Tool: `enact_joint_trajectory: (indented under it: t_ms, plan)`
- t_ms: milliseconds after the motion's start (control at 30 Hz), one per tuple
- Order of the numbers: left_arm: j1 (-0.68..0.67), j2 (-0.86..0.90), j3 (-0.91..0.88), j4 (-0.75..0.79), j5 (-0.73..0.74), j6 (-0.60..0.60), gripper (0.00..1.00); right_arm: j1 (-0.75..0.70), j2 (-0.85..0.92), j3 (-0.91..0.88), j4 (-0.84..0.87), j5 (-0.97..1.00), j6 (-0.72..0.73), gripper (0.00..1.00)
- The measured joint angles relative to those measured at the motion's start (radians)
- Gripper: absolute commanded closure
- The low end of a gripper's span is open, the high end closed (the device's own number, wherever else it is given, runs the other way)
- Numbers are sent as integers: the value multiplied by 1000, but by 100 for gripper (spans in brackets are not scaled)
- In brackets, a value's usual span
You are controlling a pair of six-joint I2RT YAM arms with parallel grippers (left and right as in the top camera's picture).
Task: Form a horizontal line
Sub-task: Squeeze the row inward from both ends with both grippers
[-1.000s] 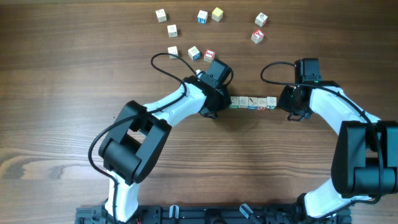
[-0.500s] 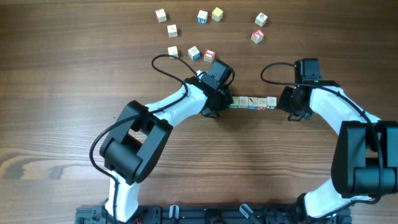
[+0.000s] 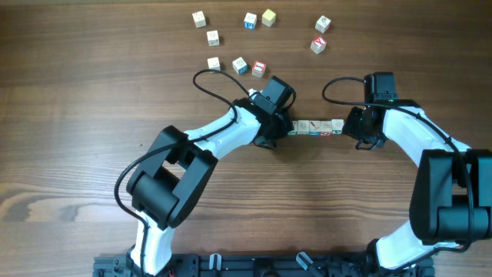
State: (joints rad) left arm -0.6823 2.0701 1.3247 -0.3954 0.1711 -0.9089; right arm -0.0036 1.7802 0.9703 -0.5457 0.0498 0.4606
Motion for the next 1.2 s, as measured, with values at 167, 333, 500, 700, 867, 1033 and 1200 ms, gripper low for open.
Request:
enact_joint_trajectory:
  t_ms: [167, 333, 500, 700, 867, 1033, 1200]
  plan:
    - [-5, 0, -2, 8, 2, -3, 91, 0, 0, 0, 0, 0, 0, 95]
    - [-5, 1, -2, 12, 3, -4, 91, 0, 0, 0, 0, 0, 0, 96]
    - [-5, 1, -2, 12, 3, -4, 91, 0, 0, 0, 15, 0, 0, 96]
    - [-5, 1, -2, 13, 3, -4, 91, 0, 0, -4, 62, -59, 0, 96]
    - [-5, 1, -2, 13, 3, -7, 91, 0, 0, -7, 77, -102, 0, 96]
    - [-5, 3, -2, 23, 3, -10, 91, 0, 0, -7, 76, -117, 0, 96]
    - [-5, 4, -2, 24, 3, -11, 91, -5, 0, -7, 76, -137, 0, 96]
